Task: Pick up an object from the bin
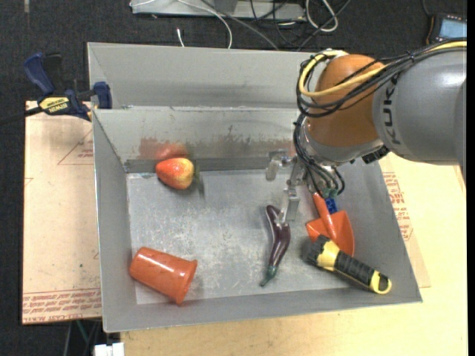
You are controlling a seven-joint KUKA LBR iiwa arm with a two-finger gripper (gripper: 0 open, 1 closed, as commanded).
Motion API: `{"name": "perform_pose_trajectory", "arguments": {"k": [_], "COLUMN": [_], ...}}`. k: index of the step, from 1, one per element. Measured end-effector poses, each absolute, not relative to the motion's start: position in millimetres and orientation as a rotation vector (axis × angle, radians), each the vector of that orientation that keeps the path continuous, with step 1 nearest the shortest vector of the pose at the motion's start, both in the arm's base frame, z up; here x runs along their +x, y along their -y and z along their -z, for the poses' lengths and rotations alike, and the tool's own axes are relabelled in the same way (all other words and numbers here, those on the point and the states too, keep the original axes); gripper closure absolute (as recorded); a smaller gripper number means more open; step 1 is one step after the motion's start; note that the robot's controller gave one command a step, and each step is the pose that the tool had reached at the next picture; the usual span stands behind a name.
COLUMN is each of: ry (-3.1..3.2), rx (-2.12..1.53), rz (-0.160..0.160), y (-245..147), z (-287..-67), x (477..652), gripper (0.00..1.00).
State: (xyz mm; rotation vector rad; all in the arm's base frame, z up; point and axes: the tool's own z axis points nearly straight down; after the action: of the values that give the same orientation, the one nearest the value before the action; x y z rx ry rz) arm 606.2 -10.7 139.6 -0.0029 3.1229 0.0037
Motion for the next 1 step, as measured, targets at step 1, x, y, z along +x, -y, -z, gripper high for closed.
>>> {"name": "perform_pose_trajectory", "arguments": {"k": [1], "ry": [-3.144], "rx": [-0.038], "rz": [-0.011], "y": [19.8], "z": [-101.7], "x": [574.1], "gripper": [0.0]}}
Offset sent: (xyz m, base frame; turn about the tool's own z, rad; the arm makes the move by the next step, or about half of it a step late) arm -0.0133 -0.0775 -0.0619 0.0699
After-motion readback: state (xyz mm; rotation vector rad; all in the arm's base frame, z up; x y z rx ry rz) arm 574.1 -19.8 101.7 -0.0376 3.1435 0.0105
